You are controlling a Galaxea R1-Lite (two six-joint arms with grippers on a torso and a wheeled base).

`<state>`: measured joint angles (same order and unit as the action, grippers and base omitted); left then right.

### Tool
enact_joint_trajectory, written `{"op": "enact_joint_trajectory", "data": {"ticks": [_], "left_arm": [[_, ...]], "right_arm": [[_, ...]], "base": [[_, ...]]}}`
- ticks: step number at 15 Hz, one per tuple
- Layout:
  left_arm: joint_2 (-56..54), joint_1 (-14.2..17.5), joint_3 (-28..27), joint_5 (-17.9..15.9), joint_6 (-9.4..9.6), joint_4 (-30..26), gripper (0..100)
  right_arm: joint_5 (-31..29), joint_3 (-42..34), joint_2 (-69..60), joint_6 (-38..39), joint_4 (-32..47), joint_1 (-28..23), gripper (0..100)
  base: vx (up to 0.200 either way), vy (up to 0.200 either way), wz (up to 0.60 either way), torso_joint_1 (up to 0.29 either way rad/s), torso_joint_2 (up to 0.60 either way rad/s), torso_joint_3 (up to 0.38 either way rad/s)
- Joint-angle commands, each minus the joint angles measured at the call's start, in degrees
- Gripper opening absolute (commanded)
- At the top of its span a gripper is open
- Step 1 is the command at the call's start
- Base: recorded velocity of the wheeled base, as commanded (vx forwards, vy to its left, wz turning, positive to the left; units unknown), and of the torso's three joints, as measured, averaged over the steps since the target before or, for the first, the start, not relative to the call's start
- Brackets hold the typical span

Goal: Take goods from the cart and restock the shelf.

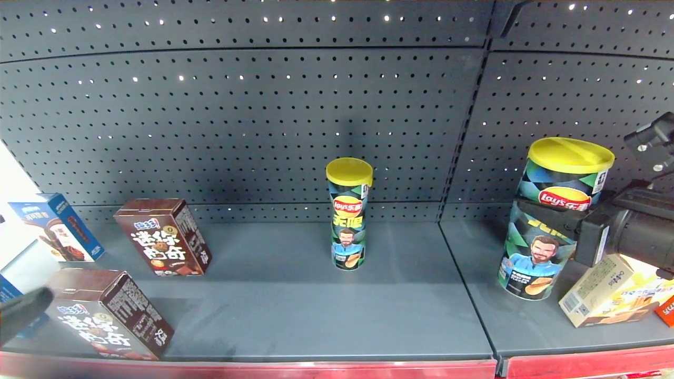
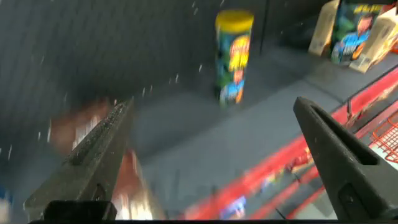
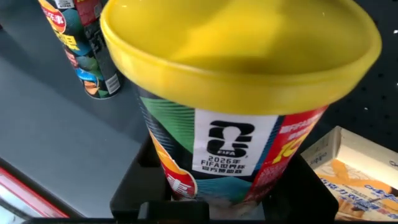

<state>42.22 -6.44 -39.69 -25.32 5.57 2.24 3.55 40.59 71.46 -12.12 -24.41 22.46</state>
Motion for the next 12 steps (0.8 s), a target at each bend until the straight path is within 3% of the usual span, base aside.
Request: {"op": "enact_joint_trajectory", "data": {"ticks": [1, 2, 4, 5, 6, 7, 9, 12], "left_arm": [[15.6, -2.9, 0.2, -1.8, 1.20, 12.4, 100], [19.0, -2.8, 0.8, -1.8, 0.58, 16.3, 100], [22.6, -3.1, 0.7, -2.3, 0.41, 17.2, 100], [24.8, -3.1, 0.5, -5.3, 0.67, 18.1, 100], [26.6, -2.8, 0.3, -11.1, 0.23, 21.1, 100], [28.4, -2.6, 0.4, -14.4, -0.39, 23.5, 100], [31.5, -2.6, 0.6, -14.8, -1.62, 25.4, 100], [36.0, -2.8, 0.3, -15.0, -1.62, 27.4, 100]], "right_arm": [[0.1, -0.3, -0.9, 0.0, 0.0, 0.0, 0], [0.1, -0.5, -1.0, 0.0, 0.0, 0.0, 0], [0.1, -0.5, -1.1, -0.1, 0.0, 0.2, 0], [0.2, -0.7, -1.6, -0.1, 0.0, 0.2, 0], [0.2, -1.0, -1.9, -0.1, 0.0, 0.2, 0], [0.3, -1.6, -2.0, -0.1, -0.1, 0.2, 0], [0.3, -1.7, -2.2, -0.1, -0.1, 0.2, 0], [0.2, -1.7, -2.3, -0.1, -0.1, 0.1, 0]], "base": [[0.000, 0.000, 0.00, 0.000, 0.00, 0.000], [0.000, 0.000, 0.00, 0.000, 0.00, 0.000], [0.000, 0.000, 0.00, 0.000, 0.00, 0.000], [0.000, 0.000, 0.00, 0.000, 0.00, 0.000], [0.000, 0.000, 0.00, 0.000, 0.00, 0.000], [0.000, 0.000, 0.00, 0.000, 0.00, 0.000], [0.000, 0.000, 0.00, 0.000, 0.00, 0.000], [0.000, 0.000, 0.00, 0.000, 0.00, 0.000]]}}
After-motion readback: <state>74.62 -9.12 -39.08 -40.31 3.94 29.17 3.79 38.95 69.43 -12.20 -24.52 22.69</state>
